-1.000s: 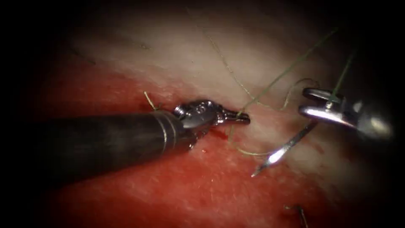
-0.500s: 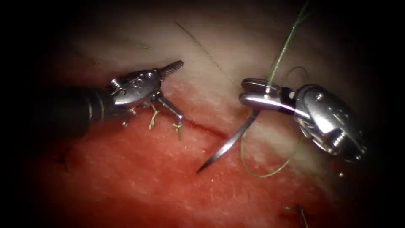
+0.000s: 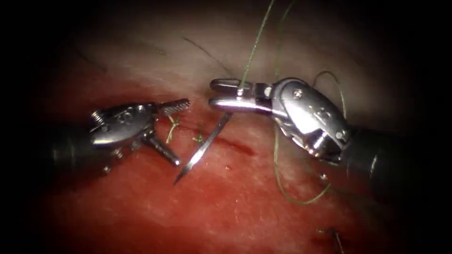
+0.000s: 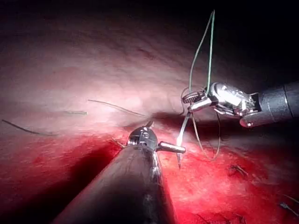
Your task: Wound Closure
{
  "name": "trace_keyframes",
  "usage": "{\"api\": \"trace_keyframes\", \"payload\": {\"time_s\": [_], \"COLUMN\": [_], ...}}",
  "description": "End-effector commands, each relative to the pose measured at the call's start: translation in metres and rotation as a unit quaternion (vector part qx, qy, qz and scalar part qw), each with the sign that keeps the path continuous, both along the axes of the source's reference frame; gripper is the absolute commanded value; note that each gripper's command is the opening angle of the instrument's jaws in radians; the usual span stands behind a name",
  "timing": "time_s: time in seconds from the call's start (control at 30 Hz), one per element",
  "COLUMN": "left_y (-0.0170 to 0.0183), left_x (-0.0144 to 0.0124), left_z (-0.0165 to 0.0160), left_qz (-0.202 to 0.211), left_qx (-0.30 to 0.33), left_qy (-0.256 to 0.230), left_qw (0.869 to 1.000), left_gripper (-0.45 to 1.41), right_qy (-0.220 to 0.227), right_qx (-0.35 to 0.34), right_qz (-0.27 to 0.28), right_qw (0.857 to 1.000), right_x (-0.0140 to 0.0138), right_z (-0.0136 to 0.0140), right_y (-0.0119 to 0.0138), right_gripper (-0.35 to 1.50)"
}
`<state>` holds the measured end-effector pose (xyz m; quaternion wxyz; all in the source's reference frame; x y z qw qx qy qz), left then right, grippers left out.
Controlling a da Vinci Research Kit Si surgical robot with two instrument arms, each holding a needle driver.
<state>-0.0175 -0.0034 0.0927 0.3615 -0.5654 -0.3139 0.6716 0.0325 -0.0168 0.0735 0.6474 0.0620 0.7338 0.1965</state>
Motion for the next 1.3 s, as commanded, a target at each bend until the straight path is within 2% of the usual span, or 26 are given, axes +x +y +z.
{"api": "trace_keyframes", "payload": {"time_s": [0.03, 0.2, 0.33, 0.63, 0.93, 0.97, 1.0, 1.03, 1.07, 1.3], "left_y": [0.0003, 0.0002, -0.0003, -0.0015, -0.001, -0.001, -0.0011, -0.0012, -0.0015, -0.0022], "left_x": [-0.0008, -0.0012, -0.0013, -0.0027, -0.0026, -0.0026, -0.0025, -0.0025, -0.0025, -0.0025], "left_z": [0.0011, 0.002, 0.0024, 0.0029, 0.0035, 0.0036, 0.0037, 0.0038, 0.0038, 0.0035], "left_qz": [0.001, 0.016, 0.041, 0.051, 0.055, 0.056, 0.058, 0.06, 0.065, 0.077], "left_qx": [0.01, 0.055, 0.059, 0.057, 0.057, 0.057, 0.059, 0.068, 0.08, 0.128], "left_qy": [0.005, 0.033, 0.063, 0.066, 0.067, 0.068, 0.07, 0.074, 0.077, 0.076], "left_qw": [1.0, 0.998, 0.995, 0.995, 0.995, 0.994, 0.994, 0.993, 0.992, 0.986], "left_gripper": [1.08, 1.03, 0.99, 0.83, 0.34, 0.2, -0.13, -0.38, -0.45, -0.45], "right_qy": [0.002, -0.008, -0.013, -0.019, -0.017, -0.018, -0.019, -0.019, -0.019, -0.018], "right_qx": [-0.015, -0.061, -0.083, -0.132, -0.144, -0.147, -0.15, -0.15, -0.15, -0.153], "right_qz": [0.0, 0.003, 0.005, -0.002, -0.016, -0.017, -0.018, -0.018, -0.019, -0.026], "right_qw": [1.0, 0.998, 0.996, 0.991, 0.989, 0.989, 0.988, 0.988, 0.988, 0.988], "right_x": [0.0007, 0.0008, 0.001, 0.0029, 0.0038, 0.0038, 0.0038, 0.0038, 0.0038, 0.0039], "right_z": [0.0, -0.0004, -0.0003, -0.0004, -0.001, -0.0011, -0.0011, -0.0012, -0.0011, -0.0009], "right_y": [0.0001, -0.0001, 0.0001, -0.0002, -0.0011, -0.0012, -0.0012, -0.0012, -0.0013, -0.0018], "right_gripper": [-0.35, -0.35, -0.35, -0.35, -0.35, -0.35, -0.35, -0.35, -0.35, -0.35]}}
